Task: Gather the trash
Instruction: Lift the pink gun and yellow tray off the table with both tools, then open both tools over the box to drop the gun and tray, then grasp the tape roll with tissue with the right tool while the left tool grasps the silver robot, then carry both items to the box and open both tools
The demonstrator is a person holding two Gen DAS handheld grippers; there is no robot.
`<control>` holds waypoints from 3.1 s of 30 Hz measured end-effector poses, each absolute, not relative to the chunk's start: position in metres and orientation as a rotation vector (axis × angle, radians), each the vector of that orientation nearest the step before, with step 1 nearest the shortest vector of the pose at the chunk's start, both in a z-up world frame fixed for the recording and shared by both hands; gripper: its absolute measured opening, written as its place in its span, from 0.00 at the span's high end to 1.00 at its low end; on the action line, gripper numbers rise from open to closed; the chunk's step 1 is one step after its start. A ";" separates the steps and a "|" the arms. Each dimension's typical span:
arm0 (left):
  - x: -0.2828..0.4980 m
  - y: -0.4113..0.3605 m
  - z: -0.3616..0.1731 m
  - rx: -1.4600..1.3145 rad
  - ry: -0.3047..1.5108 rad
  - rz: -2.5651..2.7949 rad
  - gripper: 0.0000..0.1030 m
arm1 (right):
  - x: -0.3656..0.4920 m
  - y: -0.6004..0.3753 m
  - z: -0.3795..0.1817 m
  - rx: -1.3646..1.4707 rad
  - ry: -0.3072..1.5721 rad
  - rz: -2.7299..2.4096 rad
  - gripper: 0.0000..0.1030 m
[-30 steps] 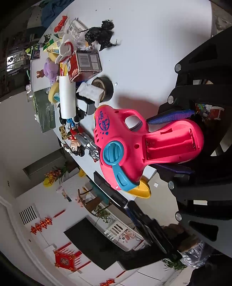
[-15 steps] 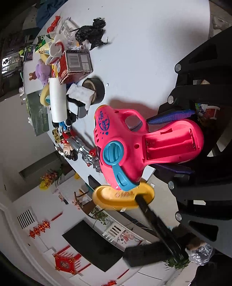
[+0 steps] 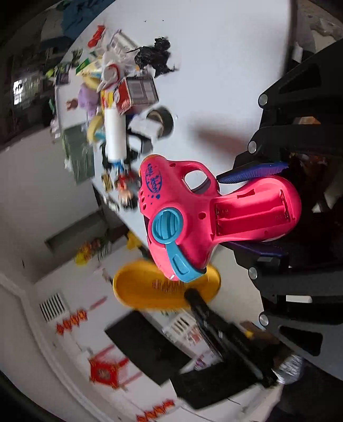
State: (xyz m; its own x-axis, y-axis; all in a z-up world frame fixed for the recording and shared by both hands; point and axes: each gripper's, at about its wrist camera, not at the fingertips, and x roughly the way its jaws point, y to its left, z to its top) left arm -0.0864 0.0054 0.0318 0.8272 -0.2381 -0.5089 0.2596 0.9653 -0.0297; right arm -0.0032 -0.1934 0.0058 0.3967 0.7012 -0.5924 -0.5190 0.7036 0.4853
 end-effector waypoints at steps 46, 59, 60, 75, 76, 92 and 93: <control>0.132 0.026 -0.030 0.090 0.787 -0.136 0.11 | 0.155 -0.177 -0.050 0.090 0.897 0.292 0.52; 0.106 0.001 -0.005 0.105 0.691 -0.113 0.31 | 0.125 -0.205 -0.038 0.145 0.836 0.306 0.52; 0.091 0.002 0.006 0.102 0.650 -0.121 0.31 | 0.120 -0.205 -0.033 0.154 0.825 0.323 0.52; -0.062 -0.004 -0.004 0.169 0.637 -0.324 0.30 | -0.032 -0.190 -0.004 -0.058 0.836 0.496 0.52; -0.068 -0.006 -0.013 0.186 0.654 -0.340 0.30 | -0.042 -0.188 -0.014 -0.075 0.865 0.505 0.52; -0.067 -0.004 -0.122 0.314 0.967 -0.423 0.16 | -0.036 -0.184 -0.110 -0.074 1.154 0.610 0.33; -0.066 -0.004 -0.114 0.306 0.946 -0.425 0.16 | -0.032 -0.190 -0.084 -0.055 1.072 0.610 0.32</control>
